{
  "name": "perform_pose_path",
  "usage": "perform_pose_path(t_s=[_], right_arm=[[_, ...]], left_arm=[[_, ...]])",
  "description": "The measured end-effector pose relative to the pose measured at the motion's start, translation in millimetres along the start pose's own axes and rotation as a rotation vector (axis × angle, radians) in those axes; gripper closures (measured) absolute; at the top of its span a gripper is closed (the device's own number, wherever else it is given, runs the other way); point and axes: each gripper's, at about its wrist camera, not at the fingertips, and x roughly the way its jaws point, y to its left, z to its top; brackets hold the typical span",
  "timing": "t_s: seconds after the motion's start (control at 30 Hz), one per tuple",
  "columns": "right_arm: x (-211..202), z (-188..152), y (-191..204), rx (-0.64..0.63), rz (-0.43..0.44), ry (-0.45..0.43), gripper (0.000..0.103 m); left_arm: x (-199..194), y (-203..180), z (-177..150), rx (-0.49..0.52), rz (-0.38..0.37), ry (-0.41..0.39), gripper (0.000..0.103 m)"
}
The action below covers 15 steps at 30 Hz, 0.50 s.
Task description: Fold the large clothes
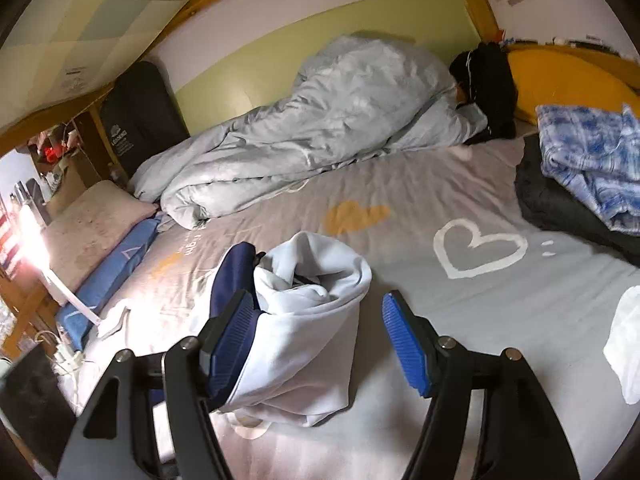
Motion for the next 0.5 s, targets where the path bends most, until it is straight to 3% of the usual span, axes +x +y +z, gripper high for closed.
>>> perform_pose_path(t_s=[0.13, 0.2, 0.3, 0.4, 0.47, 0.5], right_arm=[[7.4, -3.1, 17.3, -0.056, 0.021, 0.015, 0.032], [16.7, -5.0, 29.0, -0.080, 0.031, 0.055, 0.026], [43.6, -9.4, 38.6, -0.074, 0.042, 0.141, 0.019], [66.7, -16.8, 35.4, -0.083, -0.003, 0.200, 0.019], [73.6, -21.6, 22.9, -0.095, -0.092, 0.184, 0.029], [73.9, -22.3, 13.6, -0.074, -0.092, 0.181, 0.029]], left_arm=[[-31.9, 38.3, 0.7, -0.066, 0.184, -0.085, 0.018], [-32.6, 69.7, 4.4, -0.158, 0.296, -0.100, 0.013], [-16.8, 118.2, 0.4, -0.351, 0.269, -0.036, 0.013], [1.0, 143.0, -11.5, -0.449, 0.256, 0.027, 0.014], [10.3, 147.0, -16.7, -0.478, 0.209, 0.048, 0.014], [12.3, 147.0, -17.3, -0.485, 0.190, 0.048, 0.014]])
